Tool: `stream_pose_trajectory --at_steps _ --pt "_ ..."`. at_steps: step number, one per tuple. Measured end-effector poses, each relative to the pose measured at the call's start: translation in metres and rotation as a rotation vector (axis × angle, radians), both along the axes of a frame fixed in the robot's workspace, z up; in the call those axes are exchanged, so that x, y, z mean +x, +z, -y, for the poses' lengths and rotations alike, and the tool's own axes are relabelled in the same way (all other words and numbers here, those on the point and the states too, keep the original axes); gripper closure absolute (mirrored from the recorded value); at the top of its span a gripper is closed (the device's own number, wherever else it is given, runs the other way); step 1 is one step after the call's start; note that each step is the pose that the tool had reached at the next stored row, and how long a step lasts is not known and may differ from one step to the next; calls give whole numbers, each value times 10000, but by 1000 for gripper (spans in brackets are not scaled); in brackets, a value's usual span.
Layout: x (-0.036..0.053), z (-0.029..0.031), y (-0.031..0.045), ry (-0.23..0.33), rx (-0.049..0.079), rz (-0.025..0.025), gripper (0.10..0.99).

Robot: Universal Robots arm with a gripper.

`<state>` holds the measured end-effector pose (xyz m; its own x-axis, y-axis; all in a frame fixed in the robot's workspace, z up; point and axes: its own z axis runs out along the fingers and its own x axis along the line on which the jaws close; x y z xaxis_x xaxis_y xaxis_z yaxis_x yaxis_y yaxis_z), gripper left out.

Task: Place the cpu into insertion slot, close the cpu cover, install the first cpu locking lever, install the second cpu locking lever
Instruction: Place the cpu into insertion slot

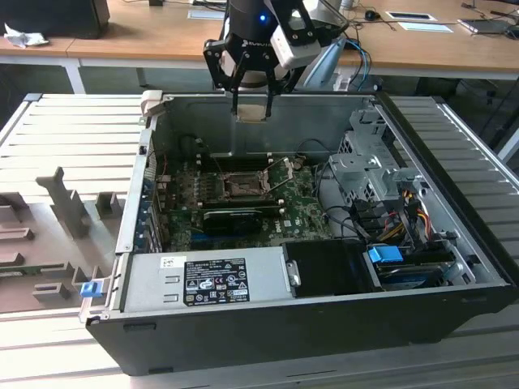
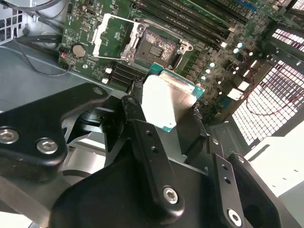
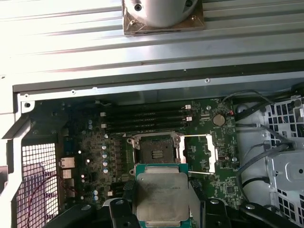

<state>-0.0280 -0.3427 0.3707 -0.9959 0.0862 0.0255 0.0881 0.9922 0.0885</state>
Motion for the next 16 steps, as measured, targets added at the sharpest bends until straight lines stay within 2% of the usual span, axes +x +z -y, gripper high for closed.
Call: stream_pose_trajectory --at_steps 16 --pt "0 0 -14 -311 0 1 557"
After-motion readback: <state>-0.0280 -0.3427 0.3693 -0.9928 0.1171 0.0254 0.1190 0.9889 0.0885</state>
